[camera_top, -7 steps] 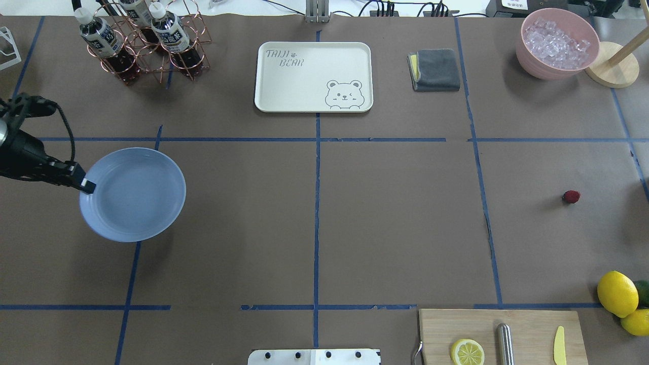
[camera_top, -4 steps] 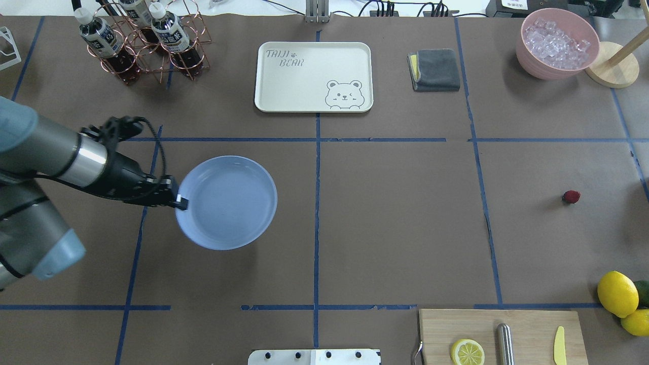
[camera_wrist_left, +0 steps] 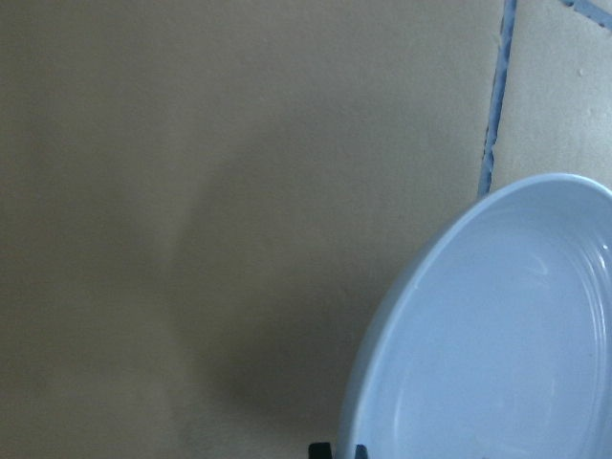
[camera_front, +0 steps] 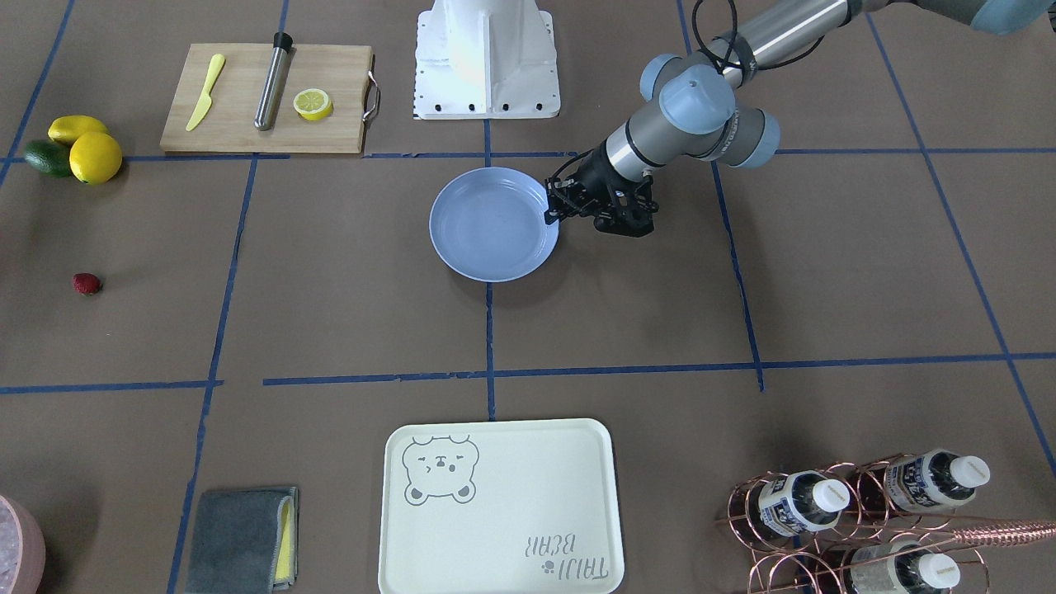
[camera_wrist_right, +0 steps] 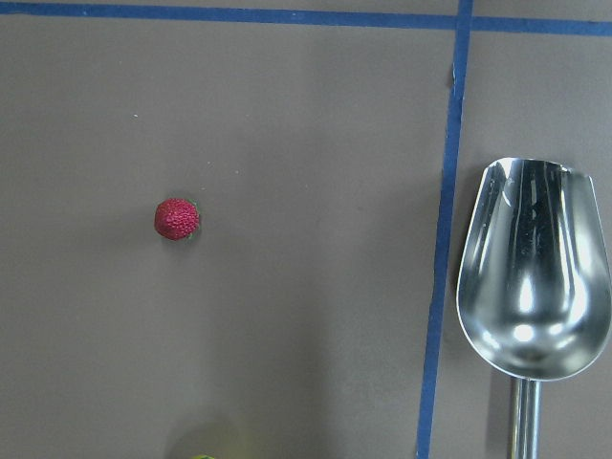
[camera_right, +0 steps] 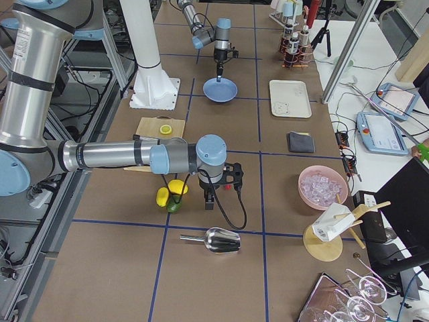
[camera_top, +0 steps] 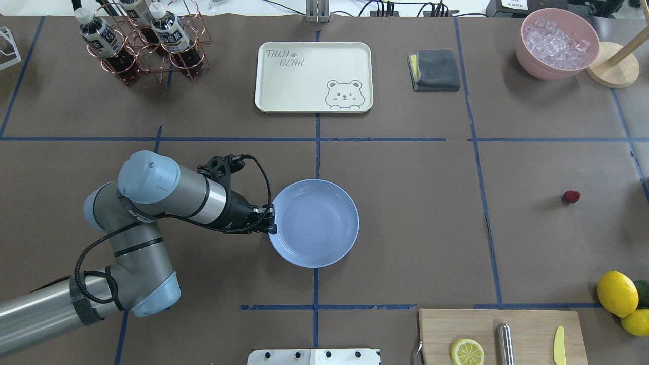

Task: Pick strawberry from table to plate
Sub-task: 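Grip the plate rim with the left gripper and slide it toward the table center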

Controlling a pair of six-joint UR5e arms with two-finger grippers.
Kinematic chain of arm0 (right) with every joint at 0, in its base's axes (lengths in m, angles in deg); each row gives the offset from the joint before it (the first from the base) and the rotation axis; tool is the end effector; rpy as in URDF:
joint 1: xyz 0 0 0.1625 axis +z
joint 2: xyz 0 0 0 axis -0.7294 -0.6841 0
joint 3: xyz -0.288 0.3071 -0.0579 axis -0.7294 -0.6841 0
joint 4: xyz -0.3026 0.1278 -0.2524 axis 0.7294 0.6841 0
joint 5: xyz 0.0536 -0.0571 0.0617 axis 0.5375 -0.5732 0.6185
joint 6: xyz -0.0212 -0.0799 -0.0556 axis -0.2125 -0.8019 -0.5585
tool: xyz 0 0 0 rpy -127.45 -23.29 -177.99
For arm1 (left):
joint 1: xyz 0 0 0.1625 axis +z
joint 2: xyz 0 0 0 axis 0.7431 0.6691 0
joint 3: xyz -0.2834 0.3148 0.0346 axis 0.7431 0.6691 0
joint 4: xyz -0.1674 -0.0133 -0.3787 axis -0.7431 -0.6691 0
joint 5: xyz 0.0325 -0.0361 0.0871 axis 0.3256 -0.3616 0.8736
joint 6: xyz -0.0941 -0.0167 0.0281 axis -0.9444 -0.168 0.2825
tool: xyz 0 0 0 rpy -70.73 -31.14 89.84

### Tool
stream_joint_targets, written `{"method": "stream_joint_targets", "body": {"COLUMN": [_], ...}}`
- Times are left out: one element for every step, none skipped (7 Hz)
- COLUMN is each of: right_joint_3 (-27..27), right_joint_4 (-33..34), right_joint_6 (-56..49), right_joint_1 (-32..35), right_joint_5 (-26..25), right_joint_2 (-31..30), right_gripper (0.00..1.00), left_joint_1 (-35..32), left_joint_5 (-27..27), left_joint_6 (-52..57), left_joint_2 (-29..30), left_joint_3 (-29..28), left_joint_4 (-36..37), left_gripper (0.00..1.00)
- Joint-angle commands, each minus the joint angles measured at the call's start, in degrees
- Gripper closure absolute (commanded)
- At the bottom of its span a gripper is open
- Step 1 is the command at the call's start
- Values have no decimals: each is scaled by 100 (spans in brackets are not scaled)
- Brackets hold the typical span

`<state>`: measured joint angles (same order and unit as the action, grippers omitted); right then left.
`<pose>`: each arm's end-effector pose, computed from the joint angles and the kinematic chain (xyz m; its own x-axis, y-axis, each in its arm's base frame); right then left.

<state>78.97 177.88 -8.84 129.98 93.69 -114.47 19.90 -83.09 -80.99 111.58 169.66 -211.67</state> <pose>0.0130 -0.3784 0.5953 0.6513 -0.0636 0.7561 0.0682 0.9974 0.0251 0.5361 -0.3833 0.3018 0.2723 -0.1318 -0.9531 0.0085 0.9909 -0.1345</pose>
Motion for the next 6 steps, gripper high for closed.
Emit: {"method": "stream_joint_targets", "body": {"right_joint_3": [7,16,16,16,7,7], "right_joint_4": [0,0,0,0,0,0], "right_joint_6": [0,9,0,0,0,0], "right_joint_1": [0,0,0,0,0,0], "right_joint_5": [32,59,59,59,59,59], "right_joint_2": [-6,-6,-6,-6,-6,-6], "right_gripper": [0,0,0,0,0,0], "left_joint_1": [76,77,94,112,120,121], "left_joint_5": [79,71,71,71,71,71], "left_joint_6": [-8,-8,-8,-8,-8,1], "left_joint_2": [73,81,125,125,178,187], "left_joint_3": [-112,-104,-121,-130,-173,-209], "left_joint_4": [97,97,97,97,97,88], "left_gripper": [100,100,100,100,100,100]}}
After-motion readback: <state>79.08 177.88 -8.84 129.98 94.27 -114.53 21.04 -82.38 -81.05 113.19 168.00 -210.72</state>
